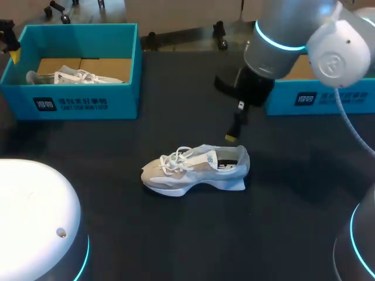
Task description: Take the shoe out of the shoebox, open the shoe tongue, remove and reinsert the insole, then place the shoe into the shoebox
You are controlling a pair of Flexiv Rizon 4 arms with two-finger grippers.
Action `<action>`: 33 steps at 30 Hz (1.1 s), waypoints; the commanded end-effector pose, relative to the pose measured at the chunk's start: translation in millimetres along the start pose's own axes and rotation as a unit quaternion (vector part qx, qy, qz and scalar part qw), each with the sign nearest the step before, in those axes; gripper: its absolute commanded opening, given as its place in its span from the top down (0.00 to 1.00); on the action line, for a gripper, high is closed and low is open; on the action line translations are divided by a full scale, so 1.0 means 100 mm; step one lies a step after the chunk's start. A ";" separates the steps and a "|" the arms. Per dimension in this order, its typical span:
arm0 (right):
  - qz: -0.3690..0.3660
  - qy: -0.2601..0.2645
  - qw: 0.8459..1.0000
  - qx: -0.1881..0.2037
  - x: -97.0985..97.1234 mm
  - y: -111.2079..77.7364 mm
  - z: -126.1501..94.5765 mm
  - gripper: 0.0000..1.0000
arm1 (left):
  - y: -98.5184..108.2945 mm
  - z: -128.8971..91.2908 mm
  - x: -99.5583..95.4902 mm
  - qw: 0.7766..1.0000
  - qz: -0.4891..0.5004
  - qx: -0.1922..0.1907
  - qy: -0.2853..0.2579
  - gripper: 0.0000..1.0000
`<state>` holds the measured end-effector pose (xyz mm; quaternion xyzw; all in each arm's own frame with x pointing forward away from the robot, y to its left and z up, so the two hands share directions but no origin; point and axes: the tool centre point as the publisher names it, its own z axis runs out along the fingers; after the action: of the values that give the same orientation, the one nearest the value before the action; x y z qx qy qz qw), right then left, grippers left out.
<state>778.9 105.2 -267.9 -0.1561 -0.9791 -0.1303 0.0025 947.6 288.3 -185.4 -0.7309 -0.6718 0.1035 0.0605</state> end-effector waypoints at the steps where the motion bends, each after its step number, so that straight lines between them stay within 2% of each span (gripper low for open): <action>1: -0.024 -0.010 0.998 -0.056 0.14 -0.16 -0.03 0.00 | 0.00 0.00 0.00 1.000 0.000 0.000 0.001 0.00; 8: -0.049 -0.022 0.997 -0.059 0.23 -0.29 -0.03 0.00 | 0.00 0.00 0.00 1.000 0.000 0.000 0.001 0.00; 12: -0.077 -0.034 0.994 -0.073 0.23 -0.35 -0.04 0.00 | 0.00 0.00 0.00 1.000 0.000 0.000 0.001 0.00; 19: -0.128 -0.018 0.984 -0.121 0.25 -0.41 -0.04 0.00 | 0.00 0.00 0.00 1.000 0.000 0.000 0.001 0.00; 21: -0.143 -0.009 0.982 -0.122 0.26 -0.45 -0.02 0.00 | 0.00 0.00 0.00 1.000 0.000 0.000 0.001 0.00; 25: -0.165 -0.016 0.975 -0.147 0.24 -0.53 0.01 0.00 | 0.00 0.00 0.00 1.000 0.000 0.000 0.001 0.00; 33: -0.183 -0.019 0.970 -0.162 0.23 -0.64 0.09 0.00 | 0.00 0.00 0.00 1.000 0.000 0.000 0.001 0.00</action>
<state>743.2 61.7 -286.0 0.0190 -0.9697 -0.2355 -0.0620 947.6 288.4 -185.4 -0.7309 -0.6719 0.1035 0.0605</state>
